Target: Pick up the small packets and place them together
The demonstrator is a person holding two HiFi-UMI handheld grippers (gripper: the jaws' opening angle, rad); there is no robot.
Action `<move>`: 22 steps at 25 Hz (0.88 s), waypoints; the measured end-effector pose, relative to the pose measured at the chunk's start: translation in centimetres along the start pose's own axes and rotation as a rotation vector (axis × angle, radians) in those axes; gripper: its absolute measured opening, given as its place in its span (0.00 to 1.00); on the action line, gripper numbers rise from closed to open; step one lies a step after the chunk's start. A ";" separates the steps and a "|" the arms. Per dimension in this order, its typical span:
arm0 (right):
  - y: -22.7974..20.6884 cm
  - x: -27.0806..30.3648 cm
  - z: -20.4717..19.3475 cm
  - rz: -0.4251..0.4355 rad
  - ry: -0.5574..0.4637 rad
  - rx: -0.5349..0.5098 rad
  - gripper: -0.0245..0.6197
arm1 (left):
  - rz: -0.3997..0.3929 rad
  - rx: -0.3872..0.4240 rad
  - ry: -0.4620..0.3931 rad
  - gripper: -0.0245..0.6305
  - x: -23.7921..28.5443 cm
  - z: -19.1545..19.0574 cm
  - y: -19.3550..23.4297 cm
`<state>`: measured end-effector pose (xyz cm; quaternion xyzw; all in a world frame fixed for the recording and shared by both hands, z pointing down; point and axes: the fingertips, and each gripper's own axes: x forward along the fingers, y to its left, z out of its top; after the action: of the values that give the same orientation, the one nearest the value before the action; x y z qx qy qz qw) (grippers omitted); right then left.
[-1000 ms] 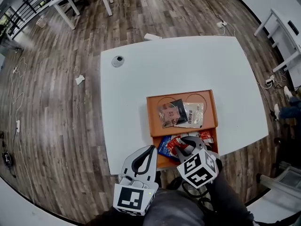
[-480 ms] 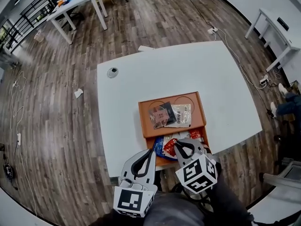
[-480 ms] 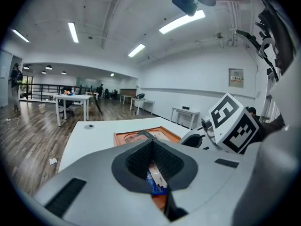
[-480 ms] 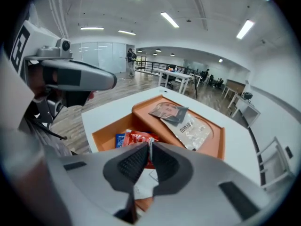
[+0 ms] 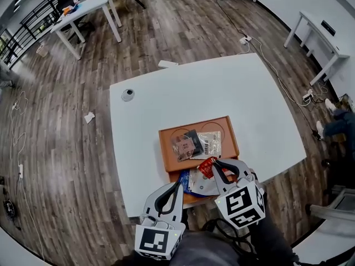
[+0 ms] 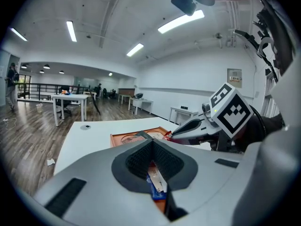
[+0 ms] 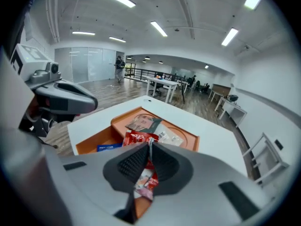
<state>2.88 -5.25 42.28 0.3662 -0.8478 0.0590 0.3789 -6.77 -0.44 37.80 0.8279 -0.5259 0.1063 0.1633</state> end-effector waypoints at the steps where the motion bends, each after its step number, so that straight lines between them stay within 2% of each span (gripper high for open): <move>1: -0.7 0.4 0.3 -0.012 -0.001 0.007 0.09 | -0.001 -0.003 0.003 0.04 0.3 0.0 0.4; 8: -4.3 3.4 1.6 -0.043 0.036 0.039 0.09 | -0.016 -0.009 0.023 0.04 2.2 1.0 2.1; 16: -5.0 5.7 1.8 -0.049 0.066 0.055 0.10 | -0.025 -0.032 0.043 0.04 3.2 1.0 3.8; 20: -5.3 5.3 2.0 -0.044 0.052 0.064 0.24 | -0.019 -0.031 0.053 0.04 3.3 1.2 3.7; 22: -5.5 4.6 2.1 -0.066 0.032 0.063 0.24 | -0.016 -0.029 0.052 0.04 3.1 1.2 3.3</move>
<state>3.26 -12.67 42.94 0.4049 -0.8267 0.0790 0.3825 -8.50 -4.78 38.27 0.8267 -0.5162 0.1191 0.1898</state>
